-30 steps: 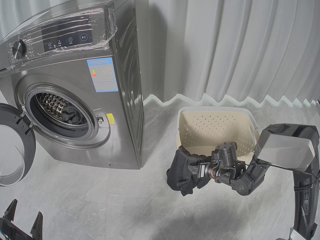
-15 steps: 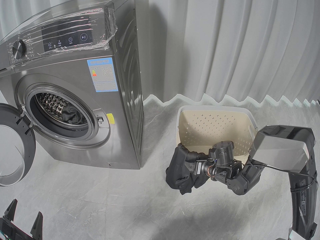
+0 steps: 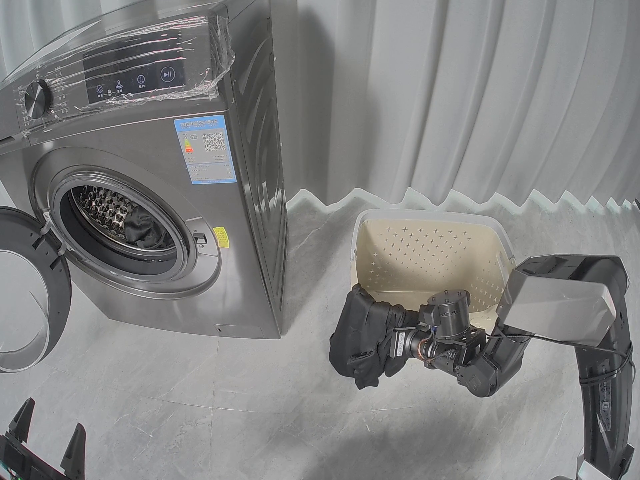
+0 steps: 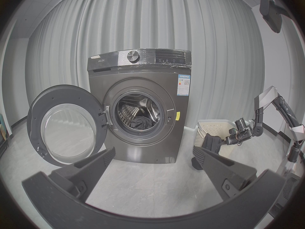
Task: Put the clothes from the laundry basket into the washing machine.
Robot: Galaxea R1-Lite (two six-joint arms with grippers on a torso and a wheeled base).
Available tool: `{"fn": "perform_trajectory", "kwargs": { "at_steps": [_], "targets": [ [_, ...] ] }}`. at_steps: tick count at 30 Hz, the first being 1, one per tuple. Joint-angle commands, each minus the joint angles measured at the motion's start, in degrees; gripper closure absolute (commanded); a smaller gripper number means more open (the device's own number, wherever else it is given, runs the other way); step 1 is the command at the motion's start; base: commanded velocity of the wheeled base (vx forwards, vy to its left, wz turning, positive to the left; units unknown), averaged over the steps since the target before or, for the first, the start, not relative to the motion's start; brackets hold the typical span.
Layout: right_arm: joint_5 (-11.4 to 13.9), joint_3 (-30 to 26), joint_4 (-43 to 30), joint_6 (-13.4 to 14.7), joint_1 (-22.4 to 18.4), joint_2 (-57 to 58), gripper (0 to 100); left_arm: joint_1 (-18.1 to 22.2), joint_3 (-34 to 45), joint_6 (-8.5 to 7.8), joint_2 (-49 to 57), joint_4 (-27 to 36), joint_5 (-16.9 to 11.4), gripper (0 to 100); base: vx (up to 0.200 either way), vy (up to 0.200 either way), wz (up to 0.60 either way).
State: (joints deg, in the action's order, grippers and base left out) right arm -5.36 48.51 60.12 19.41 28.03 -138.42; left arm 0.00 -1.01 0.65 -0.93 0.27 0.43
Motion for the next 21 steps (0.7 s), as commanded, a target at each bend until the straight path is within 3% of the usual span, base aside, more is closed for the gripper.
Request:
{"fn": "perform_trajectory", "kwargs": {
  "at_steps": [1,6,13,14,21],
  "targets": [
    [0.1,-1.6,0.5,0.0,0.3,1.2,100,0.0,0.9,0.06,0.8,0.0,0.0,0,0.000,0.000,0.00],
    [1.4,-6.5,3.7,-0.1,1.6,5.5,100,0.0,0.9,0.06,0.8,0.0,0.0,0,0.000,0.000,0.00],
    [1.0,-6.6,3.9,-0.5,1.5,5.0,100,0.0,0.9,0.23,0.8,0.0,0.1,0,0.000,0.000,0.00],
    [1.1,-6.4,3.9,-0.5,1.5,5.0,0,0.0,0.9,0.14,0.8,0.0,0.0,0,0.000,0.000,0.00],
    [1.1,-6.0,3.2,-0.6,1.5,4.4,0,0.0,0.9,0.14,0.8,0.0,0.0,0,0.000,0.000,0.00]
  ]
}}
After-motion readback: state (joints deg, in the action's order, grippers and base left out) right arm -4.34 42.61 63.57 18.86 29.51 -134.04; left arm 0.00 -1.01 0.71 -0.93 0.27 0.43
